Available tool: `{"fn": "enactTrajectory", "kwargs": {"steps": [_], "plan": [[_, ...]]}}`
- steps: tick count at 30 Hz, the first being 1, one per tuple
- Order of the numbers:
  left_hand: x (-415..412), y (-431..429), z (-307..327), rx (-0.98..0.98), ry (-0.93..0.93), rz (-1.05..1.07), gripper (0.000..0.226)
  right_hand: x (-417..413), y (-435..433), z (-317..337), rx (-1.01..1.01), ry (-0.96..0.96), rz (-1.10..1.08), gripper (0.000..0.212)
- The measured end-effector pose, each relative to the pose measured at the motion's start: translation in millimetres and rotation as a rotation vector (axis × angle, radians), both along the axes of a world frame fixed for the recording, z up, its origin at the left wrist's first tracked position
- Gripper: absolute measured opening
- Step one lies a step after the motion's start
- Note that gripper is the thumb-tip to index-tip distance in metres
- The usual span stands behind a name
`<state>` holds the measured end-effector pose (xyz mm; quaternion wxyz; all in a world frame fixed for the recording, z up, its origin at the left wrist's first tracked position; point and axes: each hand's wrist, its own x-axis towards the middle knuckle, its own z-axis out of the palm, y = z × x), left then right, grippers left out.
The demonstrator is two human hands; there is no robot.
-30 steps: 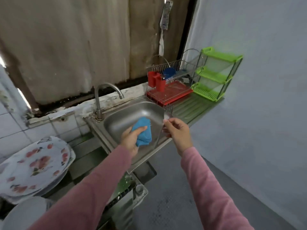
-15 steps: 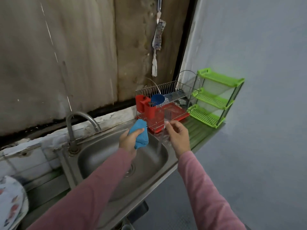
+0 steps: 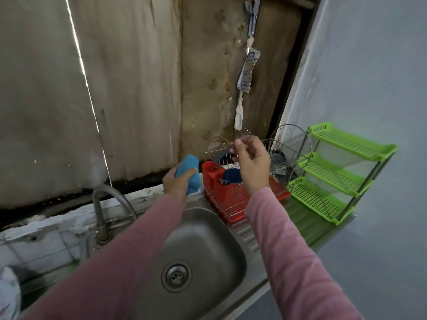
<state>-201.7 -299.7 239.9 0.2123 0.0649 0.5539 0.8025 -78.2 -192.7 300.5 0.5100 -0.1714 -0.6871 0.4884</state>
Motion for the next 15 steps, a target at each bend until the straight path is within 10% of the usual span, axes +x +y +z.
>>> {"fn": "enactTrajectory", "kwargs": {"steps": [15], "plan": [[-20, 48, -17, -0.058, -0.008, 0.147, 0.037, -86, 88, -11, 0.397, -0.853, 0.075, 0.014]]}}
